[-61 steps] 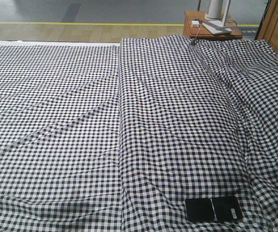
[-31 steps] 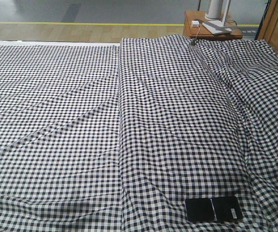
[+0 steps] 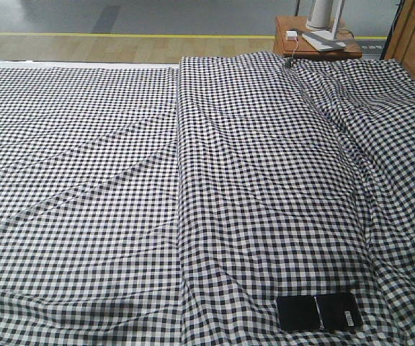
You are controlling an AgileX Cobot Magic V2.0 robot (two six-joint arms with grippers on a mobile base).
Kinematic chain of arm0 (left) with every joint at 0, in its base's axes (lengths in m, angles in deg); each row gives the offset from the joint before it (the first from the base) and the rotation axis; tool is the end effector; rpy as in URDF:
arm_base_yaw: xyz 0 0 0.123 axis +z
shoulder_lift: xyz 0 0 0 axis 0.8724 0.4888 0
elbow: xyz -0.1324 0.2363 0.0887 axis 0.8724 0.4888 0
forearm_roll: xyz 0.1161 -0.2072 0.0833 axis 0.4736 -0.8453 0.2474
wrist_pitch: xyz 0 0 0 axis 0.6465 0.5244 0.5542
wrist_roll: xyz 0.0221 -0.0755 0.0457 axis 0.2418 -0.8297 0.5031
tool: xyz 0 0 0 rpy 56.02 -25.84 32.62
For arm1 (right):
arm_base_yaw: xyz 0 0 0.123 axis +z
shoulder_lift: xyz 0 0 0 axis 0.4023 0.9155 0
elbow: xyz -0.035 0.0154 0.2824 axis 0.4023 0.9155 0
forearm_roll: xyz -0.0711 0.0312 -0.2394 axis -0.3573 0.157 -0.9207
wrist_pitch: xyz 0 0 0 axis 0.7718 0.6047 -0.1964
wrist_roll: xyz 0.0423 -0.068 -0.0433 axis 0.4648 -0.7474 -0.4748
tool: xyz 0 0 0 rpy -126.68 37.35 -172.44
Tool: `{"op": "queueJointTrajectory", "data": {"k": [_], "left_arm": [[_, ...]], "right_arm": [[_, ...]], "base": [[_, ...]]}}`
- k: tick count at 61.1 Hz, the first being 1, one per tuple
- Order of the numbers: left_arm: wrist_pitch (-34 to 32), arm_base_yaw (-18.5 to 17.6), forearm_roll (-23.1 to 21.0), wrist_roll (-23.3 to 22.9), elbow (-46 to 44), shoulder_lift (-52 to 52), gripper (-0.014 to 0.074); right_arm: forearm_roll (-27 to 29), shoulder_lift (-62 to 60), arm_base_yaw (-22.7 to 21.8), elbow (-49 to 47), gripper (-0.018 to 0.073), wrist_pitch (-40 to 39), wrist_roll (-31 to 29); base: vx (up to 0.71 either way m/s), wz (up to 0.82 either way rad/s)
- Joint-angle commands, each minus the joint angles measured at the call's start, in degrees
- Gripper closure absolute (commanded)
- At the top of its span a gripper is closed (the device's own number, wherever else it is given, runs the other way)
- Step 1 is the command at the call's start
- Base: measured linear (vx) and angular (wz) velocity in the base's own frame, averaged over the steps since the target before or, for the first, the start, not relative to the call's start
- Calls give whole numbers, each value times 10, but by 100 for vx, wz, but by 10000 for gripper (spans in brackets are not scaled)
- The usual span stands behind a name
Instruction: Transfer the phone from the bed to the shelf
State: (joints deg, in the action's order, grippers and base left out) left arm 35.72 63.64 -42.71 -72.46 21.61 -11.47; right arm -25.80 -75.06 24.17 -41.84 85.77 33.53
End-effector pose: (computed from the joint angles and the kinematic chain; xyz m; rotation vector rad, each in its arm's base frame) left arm 0.0545 -0.0006 0.1780 -0.0115 1.7713 0.0089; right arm 0.0569 0.0010 0.1968 0.0497 1.5822 0.0712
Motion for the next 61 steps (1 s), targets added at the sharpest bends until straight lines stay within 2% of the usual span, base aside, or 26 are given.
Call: {"op": "queueJointTrajectory", "data": {"k": [1,25,41,47,61], "left_arm": [[-42,-3,-5,-2,2,-3,596],[-42,-3,-5,-2,2,-3,596],[-42,-3,-5,-2,2,-3,596],[-42,-3,-5,-2,2,-3,596],[-42,-3,-5,-2,2,-3,596]], "right_arm": [[-6,-4,-3,4,564,-46,-4],[-6,-4,-3,4,564,-66,-4],[-6,-4,-3,1,564,-207,-6],[-6,-4,-3,-20,564,-220,-22],[-6,17,-3,-128,564,-214,-105]], "base": [[0,0],[0,0],[0,0],[0,0],[0,0]]}}
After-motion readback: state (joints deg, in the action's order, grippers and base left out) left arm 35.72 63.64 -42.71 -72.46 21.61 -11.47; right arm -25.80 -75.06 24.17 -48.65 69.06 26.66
